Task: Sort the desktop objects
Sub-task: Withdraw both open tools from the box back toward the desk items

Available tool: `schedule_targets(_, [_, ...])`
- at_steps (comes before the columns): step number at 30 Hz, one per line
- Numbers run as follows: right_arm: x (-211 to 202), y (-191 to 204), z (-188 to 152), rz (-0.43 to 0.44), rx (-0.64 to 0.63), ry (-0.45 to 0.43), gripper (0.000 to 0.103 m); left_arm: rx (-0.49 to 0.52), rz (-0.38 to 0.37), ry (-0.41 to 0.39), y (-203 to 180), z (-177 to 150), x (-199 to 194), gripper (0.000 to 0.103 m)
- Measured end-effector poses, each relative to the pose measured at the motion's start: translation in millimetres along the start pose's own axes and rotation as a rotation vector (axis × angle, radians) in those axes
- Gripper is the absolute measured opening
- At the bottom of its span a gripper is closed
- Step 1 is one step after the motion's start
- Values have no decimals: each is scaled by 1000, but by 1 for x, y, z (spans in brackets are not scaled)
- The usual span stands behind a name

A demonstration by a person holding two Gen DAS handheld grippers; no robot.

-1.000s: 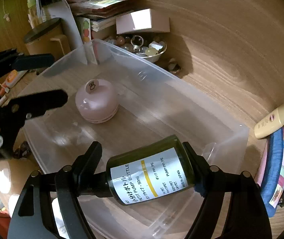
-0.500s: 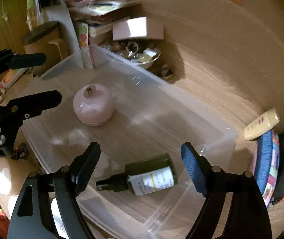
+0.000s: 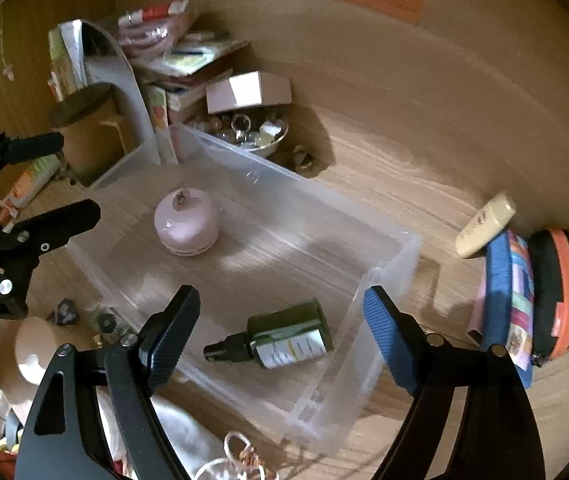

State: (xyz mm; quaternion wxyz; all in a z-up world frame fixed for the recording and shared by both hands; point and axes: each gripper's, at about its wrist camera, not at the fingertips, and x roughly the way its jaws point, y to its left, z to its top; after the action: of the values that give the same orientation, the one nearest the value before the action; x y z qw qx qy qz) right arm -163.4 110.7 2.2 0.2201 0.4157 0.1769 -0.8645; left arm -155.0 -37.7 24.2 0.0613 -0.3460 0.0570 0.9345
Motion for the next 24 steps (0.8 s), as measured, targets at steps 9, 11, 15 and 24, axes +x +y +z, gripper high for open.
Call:
schedule_targets(9, [-48, -6, -16, 33, 36, -100, 88, -8, 24, -32, -1, -9, -30, 100])
schedule_targets(11, [-56, -6, -21, 46, 40, -117, 88, -9, 24, -39, -2, -11, -36, 100])
schedule_targets(15, [-73, -6, -31, 58, 54, -147, 88, -6, 28, -56, -5, -16, -48, 100])
schedule_targets(24, [-106, -2, -62, 32, 50, -232, 96, -1, 33, -63, -9, -38, -70, 101])
